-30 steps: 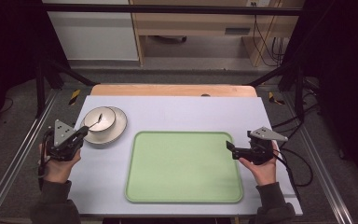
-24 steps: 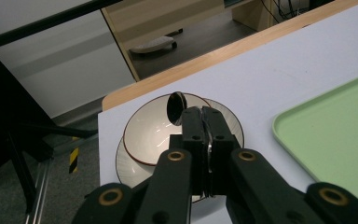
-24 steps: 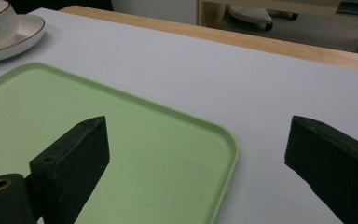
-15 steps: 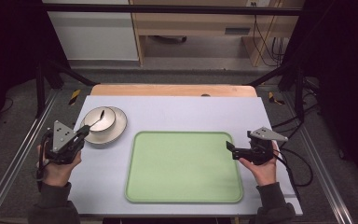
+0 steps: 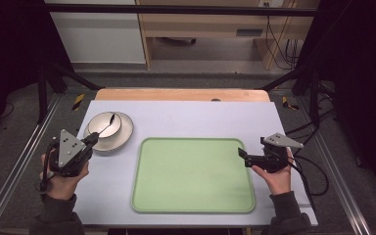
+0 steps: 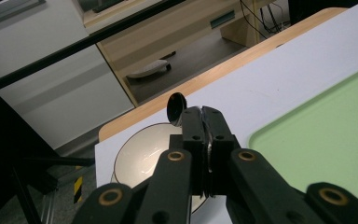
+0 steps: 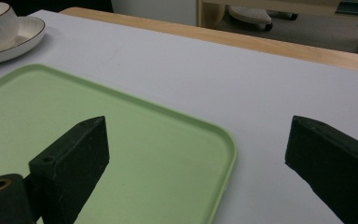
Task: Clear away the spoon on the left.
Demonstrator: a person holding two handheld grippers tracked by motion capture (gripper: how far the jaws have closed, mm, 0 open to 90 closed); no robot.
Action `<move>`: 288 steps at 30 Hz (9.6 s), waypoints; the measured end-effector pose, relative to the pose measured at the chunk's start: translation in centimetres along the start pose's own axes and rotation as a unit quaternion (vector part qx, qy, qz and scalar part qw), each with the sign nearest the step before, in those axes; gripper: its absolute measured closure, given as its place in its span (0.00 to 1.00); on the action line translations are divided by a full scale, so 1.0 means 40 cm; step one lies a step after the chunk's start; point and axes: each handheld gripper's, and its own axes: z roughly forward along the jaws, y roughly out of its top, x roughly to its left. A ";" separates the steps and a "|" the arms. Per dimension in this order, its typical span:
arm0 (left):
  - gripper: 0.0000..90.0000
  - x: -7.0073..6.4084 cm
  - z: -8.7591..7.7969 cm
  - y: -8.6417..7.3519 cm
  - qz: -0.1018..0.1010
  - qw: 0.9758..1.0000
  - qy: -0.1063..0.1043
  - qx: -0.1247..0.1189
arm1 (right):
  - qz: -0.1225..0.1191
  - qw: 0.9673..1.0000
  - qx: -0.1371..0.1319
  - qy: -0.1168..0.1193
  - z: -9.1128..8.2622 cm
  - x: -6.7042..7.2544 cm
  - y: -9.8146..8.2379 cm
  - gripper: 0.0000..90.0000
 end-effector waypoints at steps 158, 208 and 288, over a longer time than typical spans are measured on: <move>0.76 -0.309 0.122 -0.058 0.215 0.951 -0.179 0.131 | 0.001 1.000 0.017 0.004 0.010 0.005 -0.006 0.07; 0.36 -0.329 0.143 -0.107 0.215 0.939 -0.209 0.172 | -0.001 1.000 0.014 0.003 0.005 0.004 -0.005 0.07; 0.19 -0.092 0.086 -0.162 -0.127 0.984 -0.115 0.051 | 0.017 0.999 -0.003 -0.029 -0.034 -0.030 0.001 0.01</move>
